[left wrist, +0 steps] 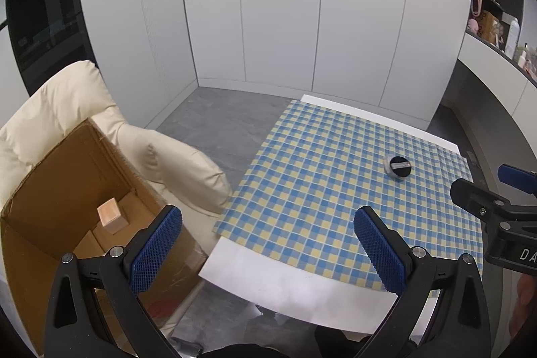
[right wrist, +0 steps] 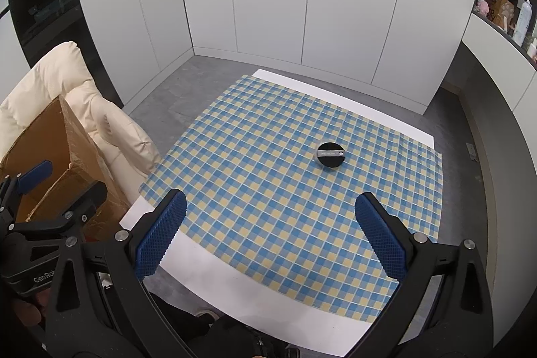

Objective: Organize objects
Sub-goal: 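Move both tools over the tablecloth toward the black compact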

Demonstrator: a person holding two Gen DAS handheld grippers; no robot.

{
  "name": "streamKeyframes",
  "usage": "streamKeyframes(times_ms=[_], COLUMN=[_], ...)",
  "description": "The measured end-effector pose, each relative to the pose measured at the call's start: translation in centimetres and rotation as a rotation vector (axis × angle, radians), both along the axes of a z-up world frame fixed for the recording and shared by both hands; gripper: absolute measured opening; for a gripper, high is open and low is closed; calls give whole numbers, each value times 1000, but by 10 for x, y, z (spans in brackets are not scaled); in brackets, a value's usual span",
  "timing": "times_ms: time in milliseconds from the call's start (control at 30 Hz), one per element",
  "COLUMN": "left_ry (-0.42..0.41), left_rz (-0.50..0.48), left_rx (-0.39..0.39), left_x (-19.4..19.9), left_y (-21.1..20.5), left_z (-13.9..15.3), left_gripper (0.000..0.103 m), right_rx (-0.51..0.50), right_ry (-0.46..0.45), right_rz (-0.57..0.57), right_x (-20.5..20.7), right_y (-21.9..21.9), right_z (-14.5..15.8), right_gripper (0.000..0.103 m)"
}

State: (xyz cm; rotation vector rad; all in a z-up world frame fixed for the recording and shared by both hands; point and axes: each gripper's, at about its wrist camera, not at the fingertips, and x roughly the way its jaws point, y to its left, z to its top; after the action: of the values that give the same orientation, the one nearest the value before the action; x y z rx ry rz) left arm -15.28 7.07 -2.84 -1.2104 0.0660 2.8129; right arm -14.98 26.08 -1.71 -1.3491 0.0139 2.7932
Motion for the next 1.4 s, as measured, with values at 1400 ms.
streamKeyframes(times_ms=[1400], left_ry=[-10], left_rz=[-190], left_rx=[5], left_x=[7], left_y=[102], left_z=[-1], left_gripper=[102], right_rx=[4], right_ry=[11], right_rz=[-152], right_x=[50], right_y=[98], right_z=[4], right_gripper=[102])
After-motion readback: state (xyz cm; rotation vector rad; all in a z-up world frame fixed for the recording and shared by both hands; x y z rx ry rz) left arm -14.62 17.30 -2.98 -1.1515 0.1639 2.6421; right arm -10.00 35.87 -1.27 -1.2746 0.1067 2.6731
